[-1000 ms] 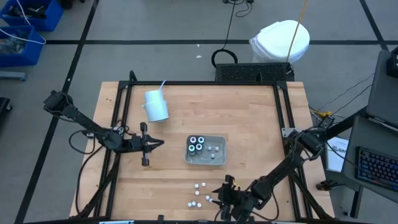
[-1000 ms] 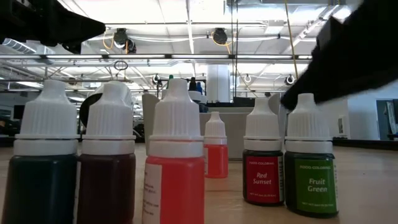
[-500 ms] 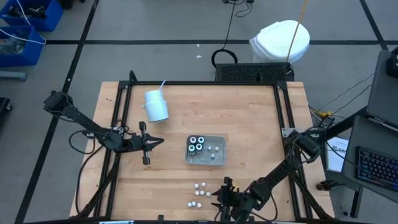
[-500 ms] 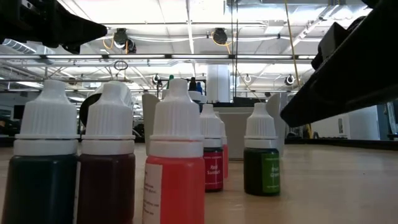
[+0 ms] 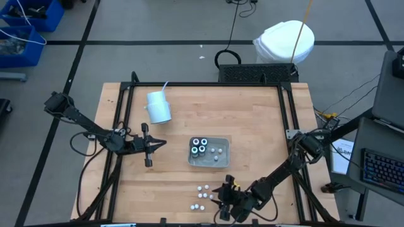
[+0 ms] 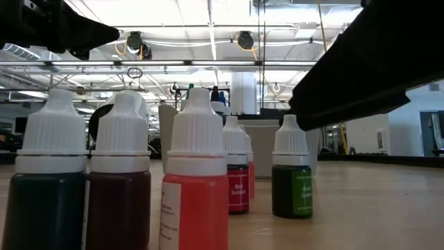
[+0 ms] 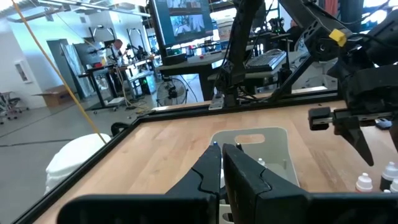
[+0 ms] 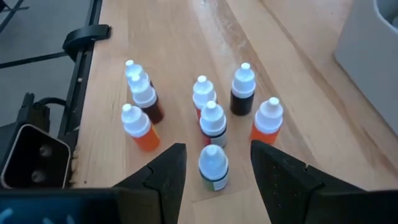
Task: Pick & Place food coloring
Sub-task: Put the small green food coloring bottle into the bin
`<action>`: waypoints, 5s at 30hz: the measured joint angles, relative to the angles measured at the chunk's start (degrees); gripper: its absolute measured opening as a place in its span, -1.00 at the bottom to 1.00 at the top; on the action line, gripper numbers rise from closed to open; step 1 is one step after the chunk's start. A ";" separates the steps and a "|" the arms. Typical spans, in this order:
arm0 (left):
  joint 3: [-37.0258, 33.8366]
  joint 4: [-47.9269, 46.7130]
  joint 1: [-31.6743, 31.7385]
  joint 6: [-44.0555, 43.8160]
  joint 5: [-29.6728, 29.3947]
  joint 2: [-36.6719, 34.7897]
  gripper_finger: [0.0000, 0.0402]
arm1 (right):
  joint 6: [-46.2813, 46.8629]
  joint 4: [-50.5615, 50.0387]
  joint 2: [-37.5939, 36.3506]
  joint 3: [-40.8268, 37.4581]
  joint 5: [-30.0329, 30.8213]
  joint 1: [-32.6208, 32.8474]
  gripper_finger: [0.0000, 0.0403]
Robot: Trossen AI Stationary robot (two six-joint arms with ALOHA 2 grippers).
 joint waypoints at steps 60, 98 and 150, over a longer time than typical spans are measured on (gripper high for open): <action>-0.02 -3.08 0.00 -2.48 0.00 0.00 -0.87 | -5.20 4.31 1.61 0.03 -5.88 -2.56 -0.77; -0.02 -3.93 -0.22 -5.31 0.68 0.07 -0.87 | -23.41 20.26 -23.58 -25.05 -6.24 -21.16 -0.75; -0.02 -3.87 -0.15 -3.28 0.52 0.09 -0.87 | -21.39 25.27 -9.46 -22.27 -4.73 -22.36 -0.75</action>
